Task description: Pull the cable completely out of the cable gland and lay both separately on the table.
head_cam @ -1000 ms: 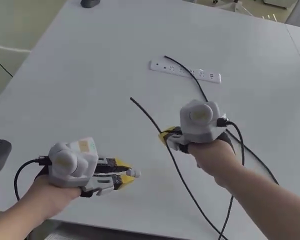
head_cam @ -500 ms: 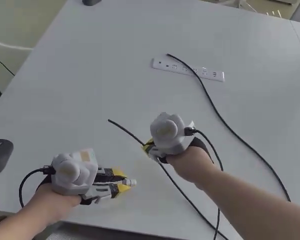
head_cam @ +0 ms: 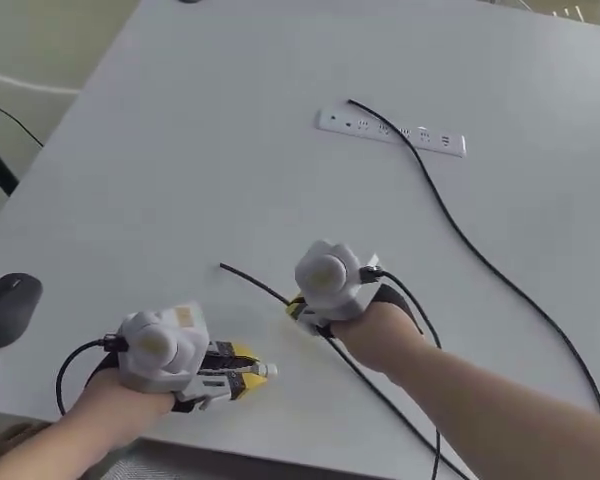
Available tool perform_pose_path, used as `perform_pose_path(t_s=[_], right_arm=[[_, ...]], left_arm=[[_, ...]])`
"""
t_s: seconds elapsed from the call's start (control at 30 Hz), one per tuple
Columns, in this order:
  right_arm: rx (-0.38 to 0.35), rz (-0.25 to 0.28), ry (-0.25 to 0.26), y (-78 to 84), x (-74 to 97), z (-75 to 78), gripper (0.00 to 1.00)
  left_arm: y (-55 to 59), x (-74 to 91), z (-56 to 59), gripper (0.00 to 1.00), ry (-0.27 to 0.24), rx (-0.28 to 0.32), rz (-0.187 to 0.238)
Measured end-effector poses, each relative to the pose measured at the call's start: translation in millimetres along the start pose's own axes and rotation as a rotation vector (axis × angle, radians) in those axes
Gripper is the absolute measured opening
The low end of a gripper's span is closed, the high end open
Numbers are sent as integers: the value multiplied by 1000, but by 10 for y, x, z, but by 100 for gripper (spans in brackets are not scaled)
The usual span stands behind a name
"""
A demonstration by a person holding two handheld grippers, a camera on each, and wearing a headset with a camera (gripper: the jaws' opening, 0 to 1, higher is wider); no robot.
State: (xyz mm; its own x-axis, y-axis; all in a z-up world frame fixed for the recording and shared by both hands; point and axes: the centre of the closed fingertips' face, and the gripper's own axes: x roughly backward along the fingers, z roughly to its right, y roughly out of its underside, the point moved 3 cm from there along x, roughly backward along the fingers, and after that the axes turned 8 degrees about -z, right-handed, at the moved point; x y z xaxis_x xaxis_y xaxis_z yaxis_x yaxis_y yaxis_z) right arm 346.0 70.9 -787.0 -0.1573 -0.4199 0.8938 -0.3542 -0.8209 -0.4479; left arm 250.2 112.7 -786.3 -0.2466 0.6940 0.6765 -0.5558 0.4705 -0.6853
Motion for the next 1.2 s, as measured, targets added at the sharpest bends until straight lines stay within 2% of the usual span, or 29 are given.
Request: perform_pose_path(t_s=[0.1, 0.2, 0.37, 0.6, 0.93, 1.2], right_arm=[[4, 8, 2, 10, -5, 10, 0], [9, 4, 5, 15, -20, 25, 0], [14, -1, 8, 22, -37, 39, 0], [33, -13, 15, 26, -60, 49, 0], [75, -27, 21, 38, -82, 4, 0], [73, -34, 25, 45, -91, 7, 0]], left_arm=[[-1, 4, -21, 16, -5, 0, -2], [42, -21, -40, 16, -1, -9, -23], [31, -16, -44, 16, -5, -4, -21], [80, -50, -68, 16, -15, -45, -60], [98, -69, -88, 16, -28, -49, -87], [113, -66, -95, 18, -32, -44, -98]])
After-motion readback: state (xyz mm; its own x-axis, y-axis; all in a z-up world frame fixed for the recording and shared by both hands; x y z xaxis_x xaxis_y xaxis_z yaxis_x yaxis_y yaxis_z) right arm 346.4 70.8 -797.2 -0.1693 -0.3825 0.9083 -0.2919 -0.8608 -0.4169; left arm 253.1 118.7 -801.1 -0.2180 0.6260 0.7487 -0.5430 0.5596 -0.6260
